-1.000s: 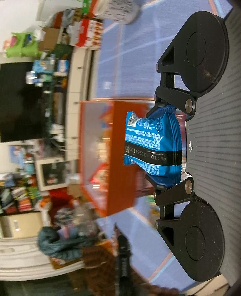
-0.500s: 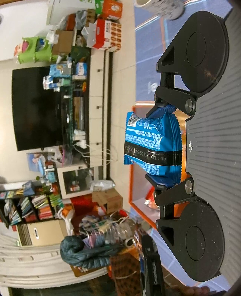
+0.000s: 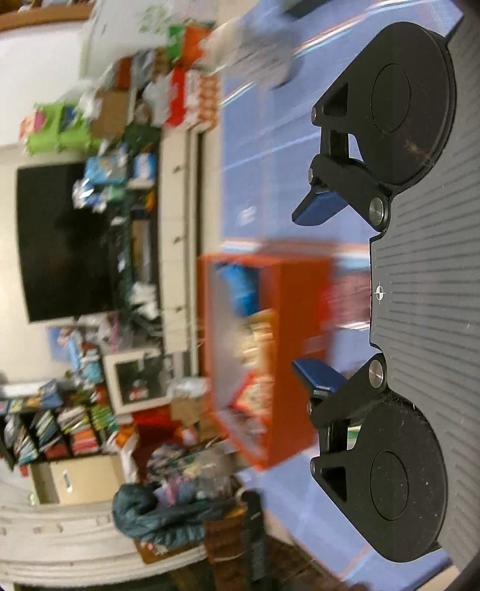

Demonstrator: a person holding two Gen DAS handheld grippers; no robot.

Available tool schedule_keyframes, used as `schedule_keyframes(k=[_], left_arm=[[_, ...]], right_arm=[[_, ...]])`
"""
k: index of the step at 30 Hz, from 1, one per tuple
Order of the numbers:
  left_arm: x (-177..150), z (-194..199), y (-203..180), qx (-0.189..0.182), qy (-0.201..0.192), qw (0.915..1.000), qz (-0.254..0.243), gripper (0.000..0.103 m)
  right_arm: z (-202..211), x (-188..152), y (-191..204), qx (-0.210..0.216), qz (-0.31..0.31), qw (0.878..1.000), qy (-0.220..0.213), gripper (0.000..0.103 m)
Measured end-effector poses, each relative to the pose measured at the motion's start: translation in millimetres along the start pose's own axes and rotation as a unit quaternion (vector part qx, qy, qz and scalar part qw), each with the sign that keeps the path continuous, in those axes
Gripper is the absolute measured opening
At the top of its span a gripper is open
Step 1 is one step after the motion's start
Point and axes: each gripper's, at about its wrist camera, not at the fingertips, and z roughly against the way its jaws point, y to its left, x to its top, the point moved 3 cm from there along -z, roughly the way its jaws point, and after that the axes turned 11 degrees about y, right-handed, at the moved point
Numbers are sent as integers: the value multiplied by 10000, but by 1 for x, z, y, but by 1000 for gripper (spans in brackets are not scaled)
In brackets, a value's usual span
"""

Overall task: Organize snacks
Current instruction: 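Grasp the red-striped wafer packet with left tool while right tool grasps the blue cookie packet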

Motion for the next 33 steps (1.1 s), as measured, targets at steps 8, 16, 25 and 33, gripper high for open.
schedule_keyframes(k=[8, 16, 25, 33], left_arm=[[-38, -12, -5, -471, 260, 9954, -793, 88], [-33, -53, -32, -1239, 401, 9715, -1983, 88], [-34, -76, -49, -1374, 439, 9481, -2835, 88], [-37, -102, -67, -1342, 722, 9427, -2967, 90]], right_arm=[[-4, -83, 11, -273, -691, 9953, 617, 72], [-27, -93, 39, -551, -416, 9956, 640, 72], [-49, -102, 49, -293, -390, 9961, 733, 71], [-60, -105, 45, -269, -316, 9951, 895, 68]])
